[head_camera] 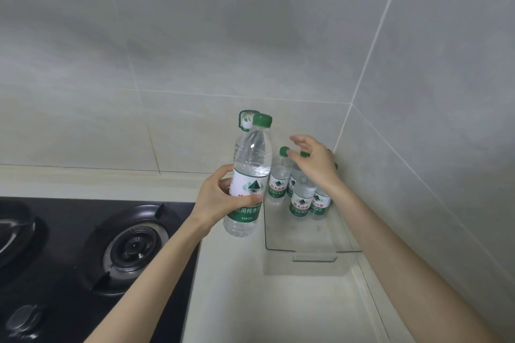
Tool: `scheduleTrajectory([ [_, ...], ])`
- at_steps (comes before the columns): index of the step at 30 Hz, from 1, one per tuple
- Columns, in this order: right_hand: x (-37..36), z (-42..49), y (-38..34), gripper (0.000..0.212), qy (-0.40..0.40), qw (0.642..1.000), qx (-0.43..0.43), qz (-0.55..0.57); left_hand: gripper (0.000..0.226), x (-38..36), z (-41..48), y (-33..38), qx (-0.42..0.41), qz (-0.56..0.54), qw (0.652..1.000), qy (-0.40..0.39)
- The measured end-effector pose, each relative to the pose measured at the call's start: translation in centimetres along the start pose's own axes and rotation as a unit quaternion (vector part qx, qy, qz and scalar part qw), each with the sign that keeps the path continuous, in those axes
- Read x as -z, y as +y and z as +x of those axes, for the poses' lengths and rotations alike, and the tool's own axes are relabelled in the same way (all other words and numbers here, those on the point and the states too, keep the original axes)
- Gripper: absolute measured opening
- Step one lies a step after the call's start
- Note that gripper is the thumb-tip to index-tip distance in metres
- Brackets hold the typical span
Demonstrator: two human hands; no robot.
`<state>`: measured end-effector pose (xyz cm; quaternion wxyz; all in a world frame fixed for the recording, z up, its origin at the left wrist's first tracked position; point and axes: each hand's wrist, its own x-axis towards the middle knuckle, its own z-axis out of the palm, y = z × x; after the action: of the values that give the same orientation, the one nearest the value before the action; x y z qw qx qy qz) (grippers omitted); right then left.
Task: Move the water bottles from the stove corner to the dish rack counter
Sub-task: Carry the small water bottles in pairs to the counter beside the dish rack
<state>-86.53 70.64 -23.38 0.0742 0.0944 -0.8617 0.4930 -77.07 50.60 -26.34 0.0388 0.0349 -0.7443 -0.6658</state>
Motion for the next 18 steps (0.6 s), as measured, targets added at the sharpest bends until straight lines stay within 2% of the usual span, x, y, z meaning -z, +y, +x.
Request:
scheduleTrajectory([
  [8, -2.3, 3.7, 9.5, 0.051, 0.013, 0.984, -0.126, -0.124, 0.063, 0.9, 0.3, -0.7, 0.031, -0.004, 0.999, 0.025],
  [13, -3.7, 4.9, 12.1, 0.054, 0.061, 0.981, -0.137, -0.120, 0.062, 1.3, 1.1, -1.1, 0.040, 0.005, 0.999, 0.026],
  [18, -3.7, 4.5, 13.6, 0.039, 0.091, 0.984, -0.104, -0.111, 0.060, 1.3, 1.9, -1.5, 0.049, 0.013, 0.998, 0.027],
])
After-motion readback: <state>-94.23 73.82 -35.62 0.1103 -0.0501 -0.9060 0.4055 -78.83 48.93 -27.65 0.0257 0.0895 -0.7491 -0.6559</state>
